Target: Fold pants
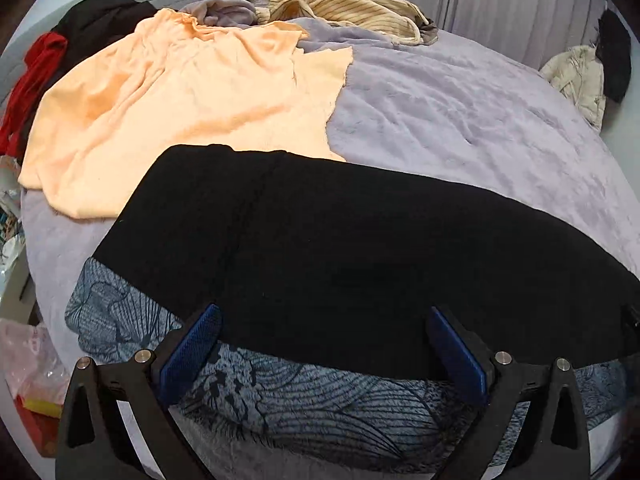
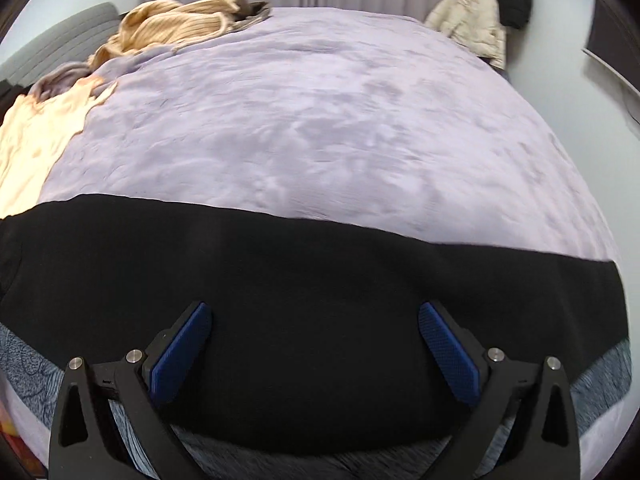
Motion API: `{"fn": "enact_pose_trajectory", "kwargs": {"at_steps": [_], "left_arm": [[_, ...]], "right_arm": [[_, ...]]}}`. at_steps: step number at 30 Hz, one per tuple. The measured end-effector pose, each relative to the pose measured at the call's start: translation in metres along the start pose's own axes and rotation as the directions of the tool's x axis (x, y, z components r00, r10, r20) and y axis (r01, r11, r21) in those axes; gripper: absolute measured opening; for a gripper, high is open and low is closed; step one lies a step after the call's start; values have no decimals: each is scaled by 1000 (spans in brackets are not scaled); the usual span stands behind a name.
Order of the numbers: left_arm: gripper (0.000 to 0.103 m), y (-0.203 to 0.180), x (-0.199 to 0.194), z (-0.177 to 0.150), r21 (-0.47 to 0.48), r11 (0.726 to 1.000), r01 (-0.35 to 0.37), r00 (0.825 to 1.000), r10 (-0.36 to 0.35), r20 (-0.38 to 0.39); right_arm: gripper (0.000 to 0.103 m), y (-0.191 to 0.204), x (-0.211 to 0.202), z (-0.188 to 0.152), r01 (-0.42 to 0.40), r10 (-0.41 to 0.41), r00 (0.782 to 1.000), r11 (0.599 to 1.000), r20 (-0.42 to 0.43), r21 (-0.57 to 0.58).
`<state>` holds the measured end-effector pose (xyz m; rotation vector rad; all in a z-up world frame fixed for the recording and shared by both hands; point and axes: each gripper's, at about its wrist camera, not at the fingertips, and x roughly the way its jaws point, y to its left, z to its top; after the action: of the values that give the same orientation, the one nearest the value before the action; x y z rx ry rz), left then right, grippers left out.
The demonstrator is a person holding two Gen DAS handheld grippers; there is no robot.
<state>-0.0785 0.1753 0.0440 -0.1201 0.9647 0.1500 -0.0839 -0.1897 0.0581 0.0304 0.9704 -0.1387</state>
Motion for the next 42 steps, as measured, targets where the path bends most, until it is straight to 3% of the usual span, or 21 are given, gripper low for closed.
{"fn": "enact_pose_trajectory", "kwargs": {"at_steps": [1,3,6,10,14,19,21,22,26,28,31,36,42], "left_arm": [[103,-7,-7,1,-11,1000,16,1000,-16,14],[103,-40,-19,-2,19,993,117,993,-117,24],[103,-96,-24,-18,121,971,204,979,-204,-11],[103,-127,-9,-42,248,965,80,997,-73,-37],[103,-110,-10,-48,253,963,88,996,-82,-36],[103,-98,-5,-48,229,970,87,995,-75,-62],[103,-106,-7,-46,239,970,54,997,-40,-63],[103,-112,-11,-44,239,969,58,997,-44,-63],[103,-153,-28,-37,245,949,200,979,-182,-92],[103,-185,-28,-38,262,933,245,968,-220,-121],[103,-230,-19,-43,292,913,285,955,-243,-171],[103,-282,-12,-52,373,895,244,968,-198,-156],[103,-286,2,-44,339,915,217,972,-171,-160]], "right_arm": [[103,2,-9,-3,-8,8,1000,1000,16,-1],[103,20,-33,-12,-79,81,995,996,62,-38],[103,56,-48,-28,-177,186,980,977,70,-117],[103,63,-27,-48,-95,99,995,979,13,-183],[103,11,-30,-60,-106,110,993,988,30,-110],[103,-58,-40,-72,34,-31,998,999,61,-38],[103,-85,-44,-76,43,-45,997,999,60,24],[103,-103,-49,-78,28,-33,997,997,68,76],[103,-164,-78,-94,-23,-25,983,967,184,252],[103,-197,-80,-111,-114,36,971,938,236,327],[103,-229,-67,-125,-191,109,970,897,219,398],[103,-237,-59,-122,-300,195,937,875,290,381],[102,-245,-30,-104,-367,238,913,836,332,409]]}}
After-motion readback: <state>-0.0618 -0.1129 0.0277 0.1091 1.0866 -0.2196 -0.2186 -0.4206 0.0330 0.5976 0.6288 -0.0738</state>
